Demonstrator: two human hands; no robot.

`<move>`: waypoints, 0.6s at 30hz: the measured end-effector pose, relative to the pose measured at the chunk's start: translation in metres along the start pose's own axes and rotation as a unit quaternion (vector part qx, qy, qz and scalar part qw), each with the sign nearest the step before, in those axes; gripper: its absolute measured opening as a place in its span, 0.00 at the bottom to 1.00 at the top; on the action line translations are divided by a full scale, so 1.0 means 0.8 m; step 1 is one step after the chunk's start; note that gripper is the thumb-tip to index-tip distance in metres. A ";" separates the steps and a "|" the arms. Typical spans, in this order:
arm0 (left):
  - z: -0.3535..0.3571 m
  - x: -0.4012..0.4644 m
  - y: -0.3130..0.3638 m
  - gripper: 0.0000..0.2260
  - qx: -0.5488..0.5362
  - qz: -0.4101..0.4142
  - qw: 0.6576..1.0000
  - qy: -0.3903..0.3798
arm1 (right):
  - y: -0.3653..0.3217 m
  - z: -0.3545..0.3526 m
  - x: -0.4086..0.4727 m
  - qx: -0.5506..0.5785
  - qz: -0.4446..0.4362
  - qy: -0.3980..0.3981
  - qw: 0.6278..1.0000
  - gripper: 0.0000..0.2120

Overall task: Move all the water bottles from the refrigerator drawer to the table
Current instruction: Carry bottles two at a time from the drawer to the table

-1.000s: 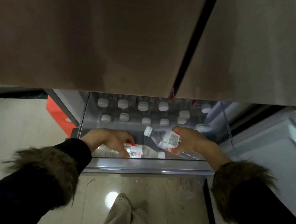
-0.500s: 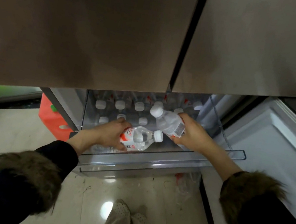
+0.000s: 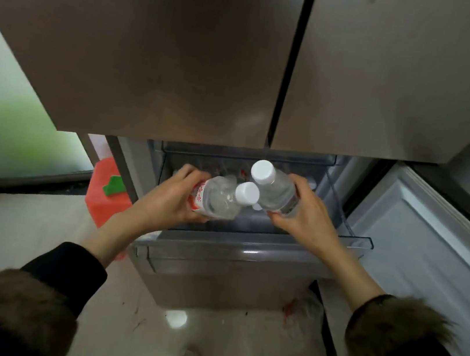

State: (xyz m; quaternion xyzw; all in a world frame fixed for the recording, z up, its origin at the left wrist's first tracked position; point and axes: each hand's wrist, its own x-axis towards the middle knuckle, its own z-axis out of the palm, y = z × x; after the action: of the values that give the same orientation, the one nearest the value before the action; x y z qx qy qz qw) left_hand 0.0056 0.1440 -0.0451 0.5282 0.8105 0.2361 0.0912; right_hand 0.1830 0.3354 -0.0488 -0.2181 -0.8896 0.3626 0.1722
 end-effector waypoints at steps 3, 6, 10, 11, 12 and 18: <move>-0.024 -0.027 0.034 0.31 0.014 0.004 0.998 0.068 | -0.029 -0.013 -0.019 0.067 -0.042 0.041 0.996 0.31; -0.043 -0.062 0.069 0.29 -0.040 -0.031 0.988 0.144 | -0.061 -0.026 -0.041 0.130 -0.077 0.066 0.986 0.30; -0.065 -0.129 0.119 0.29 -0.187 -0.119 0.947 0.235 | -0.112 -0.035 -0.072 0.193 -0.117 0.032 0.974 0.29; -0.071 -0.148 0.129 0.29 -0.213 -0.135 0.934 0.253 | -0.126 -0.032 -0.080 0.216 -0.122 0.026 0.969 0.29; -0.075 -0.167 0.136 0.28 -0.230 -0.150 0.922 0.272 | -0.140 -0.027 -0.088 0.236 -0.126 0.017 0.963 0.28; -0.095 -0.301 0.153 0.20 -0.241 -0.219 0.878 0.351 | -0.219 0.025 -0.136 0.308 -0.122 -0.096 0.939 0.28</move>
State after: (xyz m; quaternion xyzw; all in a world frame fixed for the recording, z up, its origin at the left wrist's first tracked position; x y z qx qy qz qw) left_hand 0.1774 -0.0542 0.0551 0.1811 0.8022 0.5684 -0.0257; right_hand 0.2198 0.1556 0.0472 -0.0080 -0.7663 0.6143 0.1881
